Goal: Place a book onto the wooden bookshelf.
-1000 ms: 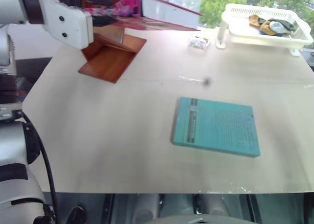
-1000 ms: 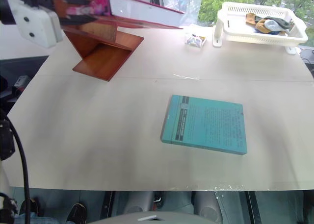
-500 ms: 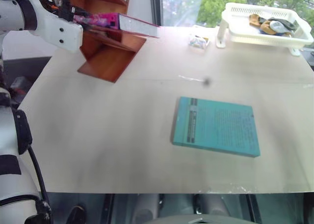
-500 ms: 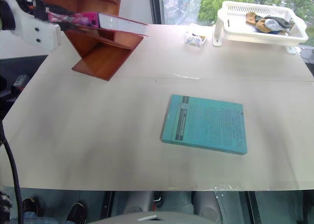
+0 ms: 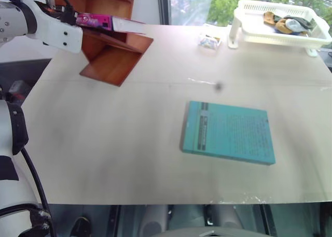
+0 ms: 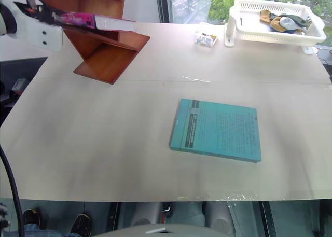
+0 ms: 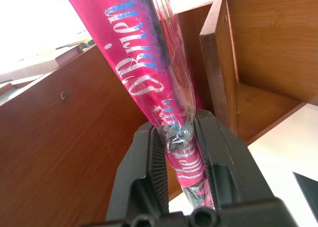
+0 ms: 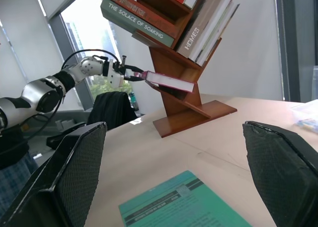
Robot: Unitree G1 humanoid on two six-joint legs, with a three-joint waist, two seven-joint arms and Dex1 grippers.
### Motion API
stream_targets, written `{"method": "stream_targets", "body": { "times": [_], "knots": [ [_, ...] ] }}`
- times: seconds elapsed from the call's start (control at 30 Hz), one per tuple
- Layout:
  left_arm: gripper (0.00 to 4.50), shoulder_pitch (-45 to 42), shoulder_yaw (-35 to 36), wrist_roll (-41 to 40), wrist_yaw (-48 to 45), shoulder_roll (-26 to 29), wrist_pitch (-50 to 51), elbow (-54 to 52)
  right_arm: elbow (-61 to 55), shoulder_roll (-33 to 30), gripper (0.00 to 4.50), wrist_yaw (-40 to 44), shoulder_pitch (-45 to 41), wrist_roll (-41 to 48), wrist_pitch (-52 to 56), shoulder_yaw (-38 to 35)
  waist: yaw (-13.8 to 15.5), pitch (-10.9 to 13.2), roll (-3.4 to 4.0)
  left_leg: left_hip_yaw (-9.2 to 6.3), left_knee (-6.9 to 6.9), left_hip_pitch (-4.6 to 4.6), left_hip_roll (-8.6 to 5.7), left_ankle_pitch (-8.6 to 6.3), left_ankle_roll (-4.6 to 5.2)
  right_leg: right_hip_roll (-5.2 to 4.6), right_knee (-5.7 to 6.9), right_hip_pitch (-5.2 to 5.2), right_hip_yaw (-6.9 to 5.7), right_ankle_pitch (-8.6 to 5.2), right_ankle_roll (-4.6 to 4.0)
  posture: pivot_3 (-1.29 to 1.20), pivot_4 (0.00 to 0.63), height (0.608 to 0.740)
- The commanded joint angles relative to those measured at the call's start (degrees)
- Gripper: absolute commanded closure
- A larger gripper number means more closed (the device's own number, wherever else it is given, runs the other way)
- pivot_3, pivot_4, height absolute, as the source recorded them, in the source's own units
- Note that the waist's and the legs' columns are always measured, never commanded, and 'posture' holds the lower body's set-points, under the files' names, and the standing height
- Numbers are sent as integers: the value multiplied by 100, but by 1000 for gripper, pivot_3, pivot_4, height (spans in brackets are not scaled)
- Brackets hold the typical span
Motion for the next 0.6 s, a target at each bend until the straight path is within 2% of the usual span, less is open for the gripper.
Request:
{"method": "stream_targets", "body": {
  "times": [0.03, 0.17, 0.3, 0.33, 0.43, 0.47, 0.53, 0.6],
  "knots": [
    [2027, -300, -94, 233, 410, 162, 131, 8, -171, -51, 0, -51, 31, 119, -36, -308, -7, 0, -1, -1, 6, 0, 0, -9, 15, 0, 10, -1, 0, 0, 0, 0, 150, 740],
    [306, -347, -208, 410, 501, 224, 268, 74, -175, -83, 0, -81, 29, 123, -30, -324, -12, 0, -1, -2, 17, 0, 0, -11, 19, 0, 24, -1, 0, -1, 1, 0, 150, 740],
    [306, -346, -247, 511, 737, 336, 300, 75, -153, -105, 0, -99, 1, 94, -45, -274, -31, 0, -1, -4, 19, 0, 0, -11, 19, 0, 27, -2, 0, 0, 0, 0, 150, 740],
    [306, -322, -45, 238, 576, 339, 264, 111, -150, -111, 0, -104, 0, 91, -41, -268, -32, 0, -1, -4, 19, 0, 0, -11, 18, 0, 27, -2, 0, 0, 1, 0, 150, 740],
    [306, -269, 990, -1189, -551, 232, 253, 206, -155, -160, 0, -88, 44, 91, 6, -300, -32, 2, -4, -3, 21, -1, 1, -10, 18, -1, 26, -2, -1, 0, 0, 0, 150, 740],
    [306, -244, 1570, -2000, -1354, 86, 486, 178, -151, -179, 0, -89, 59, 101, 31, -322, -31, 2, -4, -2, 22, -2, 2, -9, 15, -1, 27, -2, -1, 0, 0, 0, 150, 740],
    [306, -164, 2661, -3576, -2940, -271, 1427, -100, -159, -215, 0, -48, 128, 77, 65, -331, -21, 2, -5, 1, 25, -3, 3, 3, -4, -2, 28, -1, -5, -1, 0, 0, 150, 740],
    [306, 241, 3208, -4668, -4216, -518, 2824, -832, -224, -194, 0, -2, 239, -86, -19, -247, -19, 0, -2, 2, 32, -3, 4, 4, -6, -3, 32, 3, -11, 0, 0, 0, 150, 740]
  ]
}}
